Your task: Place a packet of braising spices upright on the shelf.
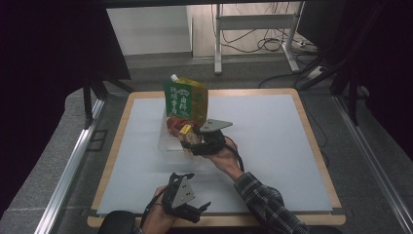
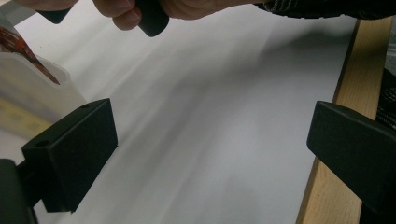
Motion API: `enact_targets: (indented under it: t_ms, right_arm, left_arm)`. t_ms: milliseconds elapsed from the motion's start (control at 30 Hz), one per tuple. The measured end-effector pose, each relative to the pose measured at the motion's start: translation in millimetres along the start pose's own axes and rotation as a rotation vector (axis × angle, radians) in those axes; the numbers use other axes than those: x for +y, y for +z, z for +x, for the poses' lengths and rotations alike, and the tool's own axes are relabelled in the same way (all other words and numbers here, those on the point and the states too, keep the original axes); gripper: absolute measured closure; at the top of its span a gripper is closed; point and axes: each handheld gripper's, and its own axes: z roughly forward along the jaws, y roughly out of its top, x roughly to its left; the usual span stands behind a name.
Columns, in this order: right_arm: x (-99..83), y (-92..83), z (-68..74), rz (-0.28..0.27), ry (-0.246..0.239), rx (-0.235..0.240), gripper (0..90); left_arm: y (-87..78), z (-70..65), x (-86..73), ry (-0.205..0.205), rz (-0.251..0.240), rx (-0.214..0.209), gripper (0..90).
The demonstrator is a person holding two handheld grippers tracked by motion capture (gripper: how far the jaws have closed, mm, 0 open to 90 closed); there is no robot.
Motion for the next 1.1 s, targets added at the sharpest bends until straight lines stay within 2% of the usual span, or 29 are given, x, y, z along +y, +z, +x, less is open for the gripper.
enact_targets:
  t_ms: [233,333,533,667,900,1100]
  right_arm:
    - [-3.4,-3.7,-2.6,0.011,0.022,0.002,32.3]
    - [0.1,-4.4,-2.8,0.038,0.023,-0.003,31.3]
    - [5.3,-5.3,-0.5,0.066,-0.027,0.0,19.9]
    - [10.6,-8.7,0.0,0.083,-0.022,-0.005,14.1]
    - [14.8,-21.2,-0.3,0.122,-0.03,-0.02,9.3]
    - [14.3,-35.6,-5.6,0.153,-0.008,-0.032,8.1]
  left_arm:
    - [0.9,-1.5,0.4,0.006,0.002,0.0,1.6]
    - [1.2,-1.3,0.2,0.007,0.003,-0.001,1.6]
    - [1.0,-1.2,0.3,0.005,0.0,0.0,1.6]
    - [0.9,-1.6,0.7,0.006,-0.002,0.0,1.6]
    - [0.2,-1.2,0.6,-0.008,-0.011,0.001,1.6]
    - [-0.1,-0.8,1.0,-0.011,-0.015,0.001,1.4]
